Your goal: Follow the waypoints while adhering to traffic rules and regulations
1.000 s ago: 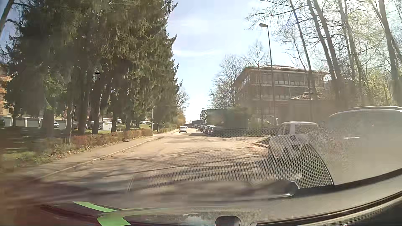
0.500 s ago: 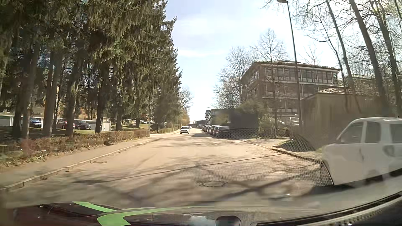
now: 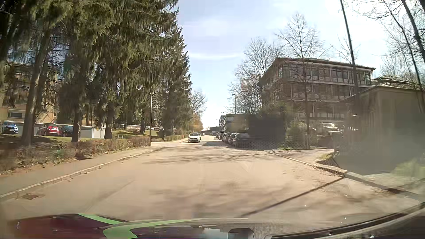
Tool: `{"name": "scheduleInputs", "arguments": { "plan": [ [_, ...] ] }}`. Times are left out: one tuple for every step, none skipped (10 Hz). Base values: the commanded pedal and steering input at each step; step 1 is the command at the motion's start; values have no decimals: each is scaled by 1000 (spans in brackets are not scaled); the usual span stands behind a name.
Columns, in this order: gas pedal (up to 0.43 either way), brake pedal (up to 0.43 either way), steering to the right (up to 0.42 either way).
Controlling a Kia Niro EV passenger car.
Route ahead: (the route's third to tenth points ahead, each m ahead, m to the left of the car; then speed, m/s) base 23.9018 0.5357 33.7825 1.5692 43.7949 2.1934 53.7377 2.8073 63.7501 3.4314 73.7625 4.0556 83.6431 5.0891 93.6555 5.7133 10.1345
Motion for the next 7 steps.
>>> {"name": "scheduleInputs", "arguments": {
  "plan": [
    [177,0,-8],
    [177,0,-8],
    [177,0,-8],
    [157,0,-8],
    [150,0,-9],
    [150,0,-9],
    [150,0,-9]
  ]
}}
